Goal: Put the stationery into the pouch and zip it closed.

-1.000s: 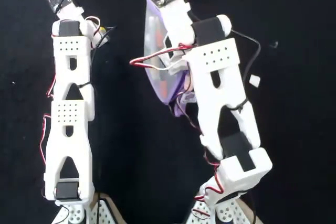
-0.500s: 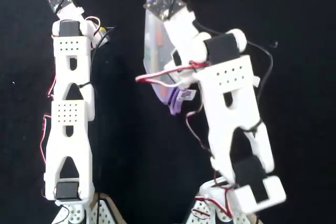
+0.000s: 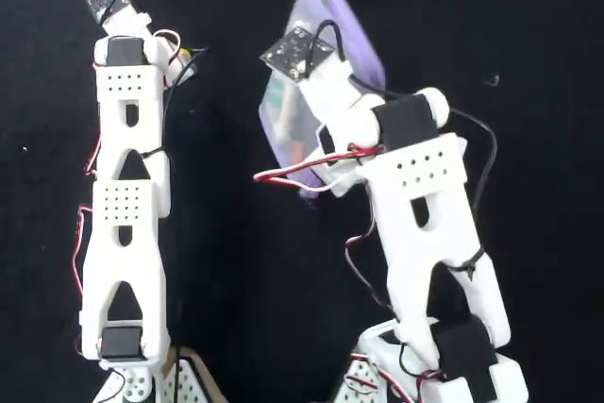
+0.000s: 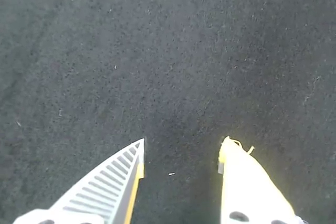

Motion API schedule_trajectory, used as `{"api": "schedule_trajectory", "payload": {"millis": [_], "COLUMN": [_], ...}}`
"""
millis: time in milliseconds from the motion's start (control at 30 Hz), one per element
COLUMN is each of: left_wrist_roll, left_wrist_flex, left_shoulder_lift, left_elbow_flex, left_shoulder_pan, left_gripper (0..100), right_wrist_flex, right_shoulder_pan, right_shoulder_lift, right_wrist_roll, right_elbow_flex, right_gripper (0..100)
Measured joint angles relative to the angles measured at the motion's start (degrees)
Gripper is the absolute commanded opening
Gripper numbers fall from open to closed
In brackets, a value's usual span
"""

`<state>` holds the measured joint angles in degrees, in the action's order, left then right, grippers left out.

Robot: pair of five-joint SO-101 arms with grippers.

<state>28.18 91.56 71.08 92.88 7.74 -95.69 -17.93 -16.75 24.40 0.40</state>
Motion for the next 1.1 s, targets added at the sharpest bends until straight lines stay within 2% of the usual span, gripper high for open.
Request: {"api": "schedule_trajectory", "payload": {"millis": [67, 233, 400, 467, 600, 833, 967, 1100], "left_wrist_roll": [0.0, 0.0, 0.0, 0.0, 0.0, 0.0, 0.0, 0.0], "left_wrist_flex": [0.0, 0.0, 0.0, 0.0, 0.0, 0.0, 0.0, 0.0], "left_shoulder_lift": [0.0, 0.0, 0.0, 0.0, 0.0, 0.0, 0.0, 0.0], "left_elbow_flex": [0.0, 0.0, 0.0, 0.0, 0.0, 0.0, 0.0, 0.0], "left_shoulder_pan": [0.0, 0.7, 1.0, 1.0, 1.0, 1.0, 1.0, 1.0], "left_gripper": [23, 23, 23, 23, 23, 23, 23, 23], "right_wrist_flex": [2.9, 6.9, 7.0, 6.1, 5.1, 10.1, 18.5, 26.4], "right_shoulder_pan": [0.0, 0.0, 1.1, 3.2, 8.5, 23.5, 27.8, 27.5], "right_shoulder_lift": [0.0, 0.0, 0.0, 0.0, 0.0, 0.0, 0.0, 0.0], "right_wrist_roll": [0.2, 0.1, 1.0, 4.7, 16.9, 40.8, 48.4, 50.7], "right_elbow_flex": [1.8, 7.8, 10.6, 11.3, 15.6, 22.5, 30.4, 39.0], "right_gripper": [18.9, 7.3, 10.7, 13.2, 14.7, 14.8, 14.5, 14.5]}}
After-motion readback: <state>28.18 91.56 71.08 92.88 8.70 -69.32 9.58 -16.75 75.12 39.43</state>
